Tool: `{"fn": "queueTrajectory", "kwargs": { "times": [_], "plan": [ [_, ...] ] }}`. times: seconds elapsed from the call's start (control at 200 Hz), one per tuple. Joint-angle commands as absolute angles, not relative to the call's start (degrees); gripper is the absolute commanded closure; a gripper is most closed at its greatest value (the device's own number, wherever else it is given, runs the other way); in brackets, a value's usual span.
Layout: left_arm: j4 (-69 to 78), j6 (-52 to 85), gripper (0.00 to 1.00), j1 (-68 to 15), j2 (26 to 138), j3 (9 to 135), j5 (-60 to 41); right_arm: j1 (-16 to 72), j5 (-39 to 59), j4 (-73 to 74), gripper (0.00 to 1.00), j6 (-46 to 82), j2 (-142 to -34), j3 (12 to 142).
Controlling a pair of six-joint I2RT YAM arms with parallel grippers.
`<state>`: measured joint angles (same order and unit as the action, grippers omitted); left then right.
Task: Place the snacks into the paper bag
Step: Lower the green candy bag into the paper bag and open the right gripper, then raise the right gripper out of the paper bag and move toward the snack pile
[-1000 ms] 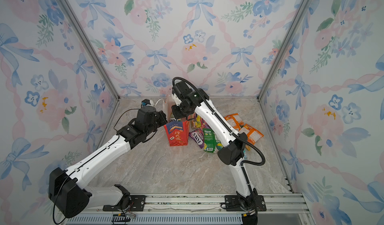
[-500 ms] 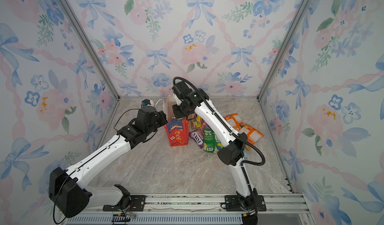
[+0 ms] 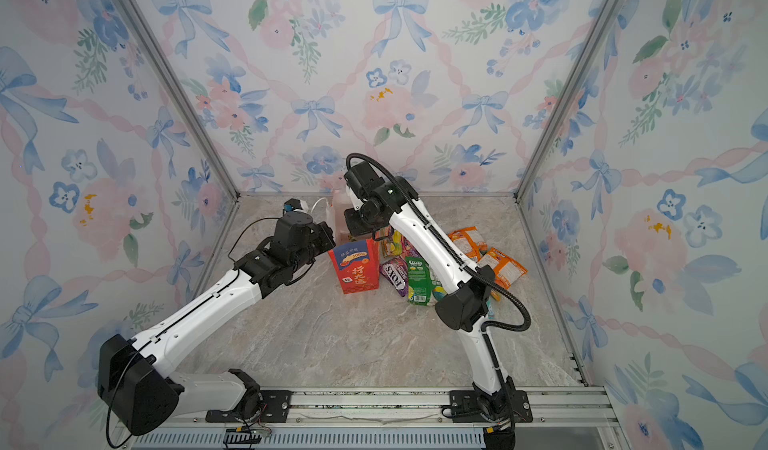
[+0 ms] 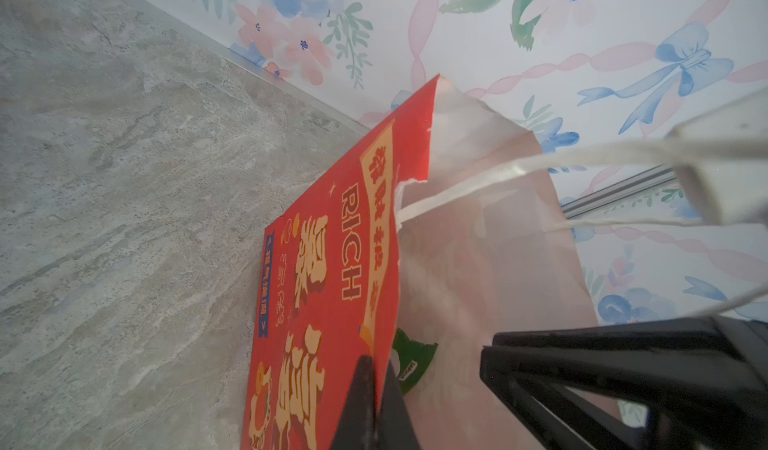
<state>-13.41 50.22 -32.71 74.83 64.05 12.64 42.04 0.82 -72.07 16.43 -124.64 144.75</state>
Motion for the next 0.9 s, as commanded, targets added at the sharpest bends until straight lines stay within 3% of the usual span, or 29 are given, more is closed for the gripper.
{"fn": "queueTrajectory", "kwargs": {
  "times": [0.0,0.6,0.895],
  "plan": [
    [-12.57,50.63,1.0,-33.11,74.88,64.34,12.88,42.46,1.49,-71.54,0.77,16.38,-124.81,144.98],
    [-12.38,50.98,1.0,-33.12,74.66,64.0,12.87,44.06,3.34,-71.37,0.66,14.83,-114.38,143.76],
    [-12.27,50.9,1.0,-33.04,75.57,64.53,12.49,44.26,6.6,-71.17,0.57,12.22,-101.84,133.39]
  ]
}}
